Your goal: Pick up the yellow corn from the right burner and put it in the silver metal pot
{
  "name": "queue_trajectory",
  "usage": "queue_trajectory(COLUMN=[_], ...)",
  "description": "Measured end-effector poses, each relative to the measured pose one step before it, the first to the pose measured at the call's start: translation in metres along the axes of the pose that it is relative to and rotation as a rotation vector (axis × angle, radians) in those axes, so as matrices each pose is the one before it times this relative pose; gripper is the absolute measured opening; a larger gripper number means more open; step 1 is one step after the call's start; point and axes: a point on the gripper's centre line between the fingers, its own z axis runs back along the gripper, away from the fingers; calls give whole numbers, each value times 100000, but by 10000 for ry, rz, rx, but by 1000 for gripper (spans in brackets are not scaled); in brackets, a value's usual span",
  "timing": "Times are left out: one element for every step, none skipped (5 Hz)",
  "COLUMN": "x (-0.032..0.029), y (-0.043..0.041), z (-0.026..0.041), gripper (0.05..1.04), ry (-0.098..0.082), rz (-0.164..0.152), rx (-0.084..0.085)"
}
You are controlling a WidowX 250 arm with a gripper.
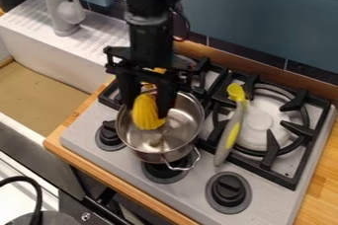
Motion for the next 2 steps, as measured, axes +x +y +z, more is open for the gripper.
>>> queue_trajectory(x=[-6,-24], y=[-327,34], z=[-24,-98], gripper=[604,604], ry=[-6,55], rz=[47,56], rx=[19,51])
